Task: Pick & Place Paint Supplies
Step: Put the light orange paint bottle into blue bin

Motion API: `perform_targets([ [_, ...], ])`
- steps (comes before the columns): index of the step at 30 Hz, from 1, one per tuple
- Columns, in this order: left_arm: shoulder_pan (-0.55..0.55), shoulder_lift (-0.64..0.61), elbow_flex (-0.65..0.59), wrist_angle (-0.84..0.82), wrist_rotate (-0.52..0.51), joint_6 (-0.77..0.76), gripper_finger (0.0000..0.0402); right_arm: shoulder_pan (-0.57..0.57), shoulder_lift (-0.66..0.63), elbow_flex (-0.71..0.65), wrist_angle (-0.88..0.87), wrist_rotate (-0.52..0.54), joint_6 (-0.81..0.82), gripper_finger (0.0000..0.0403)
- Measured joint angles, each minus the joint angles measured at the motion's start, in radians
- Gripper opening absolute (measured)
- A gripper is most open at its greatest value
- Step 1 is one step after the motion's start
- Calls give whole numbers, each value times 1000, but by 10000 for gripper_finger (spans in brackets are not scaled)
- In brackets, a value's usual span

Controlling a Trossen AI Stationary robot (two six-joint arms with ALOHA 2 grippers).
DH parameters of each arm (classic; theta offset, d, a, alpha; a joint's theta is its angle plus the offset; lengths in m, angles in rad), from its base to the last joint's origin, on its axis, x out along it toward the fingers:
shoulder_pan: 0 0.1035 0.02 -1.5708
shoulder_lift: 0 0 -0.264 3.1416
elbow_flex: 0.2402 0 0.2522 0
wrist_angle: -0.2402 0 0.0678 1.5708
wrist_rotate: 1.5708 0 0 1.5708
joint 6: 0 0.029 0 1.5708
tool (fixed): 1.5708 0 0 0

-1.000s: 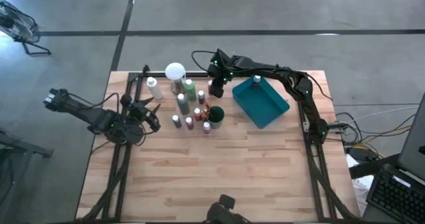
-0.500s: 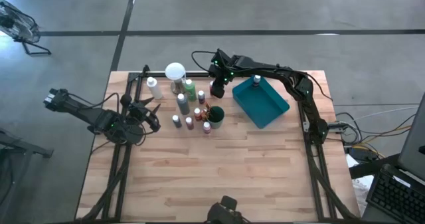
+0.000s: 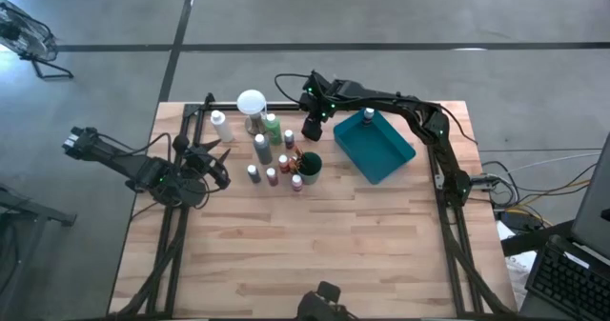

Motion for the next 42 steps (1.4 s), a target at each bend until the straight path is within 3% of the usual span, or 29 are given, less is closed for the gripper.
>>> perform_targets([
  [9, 0, 0, 0, 0, 0, 0, 181, 0, 0, 0, 5, 0, -7, 114],
  [26, 0, 0, 0, 0, 0, 0, 181, 0, -82, 0, -32, 1, -3, 113],
  [42, 0, 6, 0, 0, 0, 0, 181, 0, -336, -7, -269, 6, 4, 113],
])
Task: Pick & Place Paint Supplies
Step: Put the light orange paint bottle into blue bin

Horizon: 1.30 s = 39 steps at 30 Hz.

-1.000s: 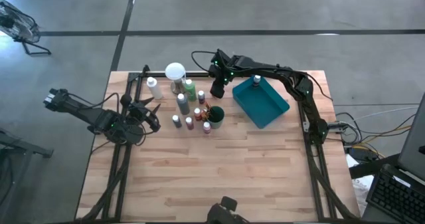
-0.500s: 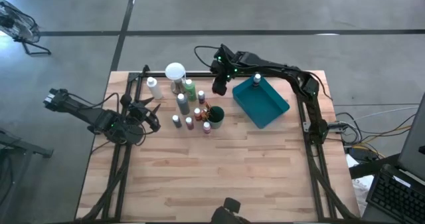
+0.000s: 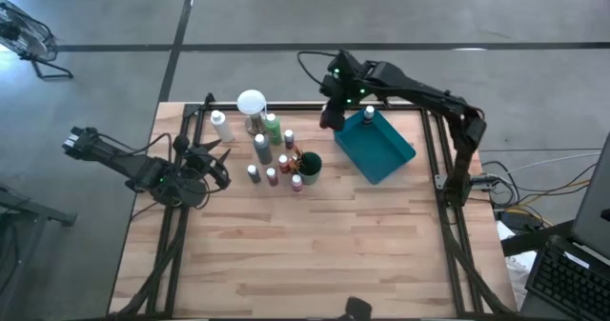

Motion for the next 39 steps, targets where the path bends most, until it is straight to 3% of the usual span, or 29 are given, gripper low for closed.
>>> perform_targets([
  [7, 0, 0, 0, 0, 0, 0, 181, 0, -98, -125, -33, 54, 49, 113],
  [14, 0, 0, 0, 0, 0, 0, 181, 0, -237, -384, 107, 112, 129, 113],
  [21, 0, 0, 0, 0, 0, 0, 181, -24, -339, -557, 238, 206, 189, 113],
  [33, 0, 0, 0, 0, 0, 0, 181, -84, -303, -654, 318, 237, 219, 113],
  [39, 0, 0, 0, 0, 0, 0, 181, -80, -357, -725, 314, 266, 240, 113],
])
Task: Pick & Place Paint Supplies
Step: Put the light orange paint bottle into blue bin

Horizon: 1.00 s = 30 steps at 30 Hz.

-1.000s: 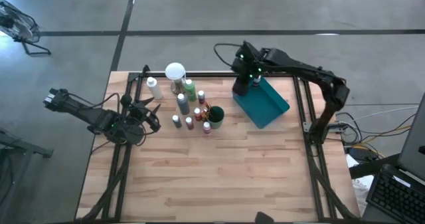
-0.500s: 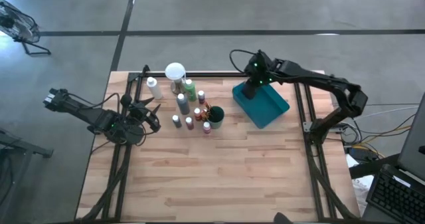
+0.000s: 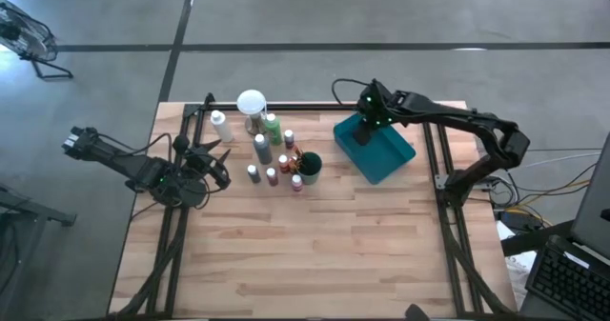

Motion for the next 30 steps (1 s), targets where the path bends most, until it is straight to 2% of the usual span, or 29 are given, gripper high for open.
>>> perform_targets([
  [3, 0, 0, 0, 0, 0, 0, 181, -10, -47, -59, 10, 45, 23, 113],
  [13, 0, 0, 0, 0, 0, 0, 181, -84, -208, -214, 121, 36, 86, 113],
  [19, 0, 0, 0, 0, 0, 0, 181, -121, -160, -223, 120, -11, 63, 113],
  [24, 0, 0, 0, 0, 0, 0, 181, -149, -103, -210, 132, -10, 35, 113],
  [30, 0, 0, 0, 0, 0, 0, 181, -196, -94, -208, 145, -14, 14, 113],
])
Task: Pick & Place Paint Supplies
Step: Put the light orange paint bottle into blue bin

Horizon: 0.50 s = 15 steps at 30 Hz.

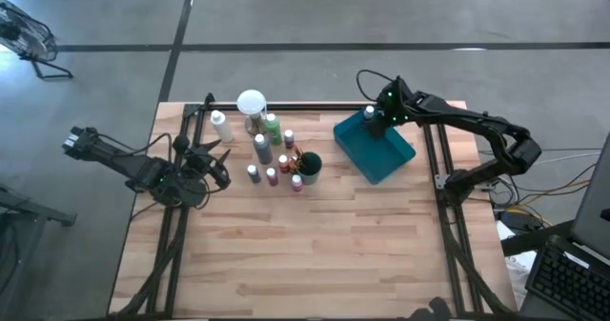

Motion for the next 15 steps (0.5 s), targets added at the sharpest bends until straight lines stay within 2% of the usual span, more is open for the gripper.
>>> perform_targets([
  [4, 0, 0, 0, 0, 0, 0, 181, -28, 0, 0, 8, -52, -9, 113],
  [15, 0, 0, 0, 0, 0, 0, 181, -39, 1, -7, 39, -80, -29, 113],
])
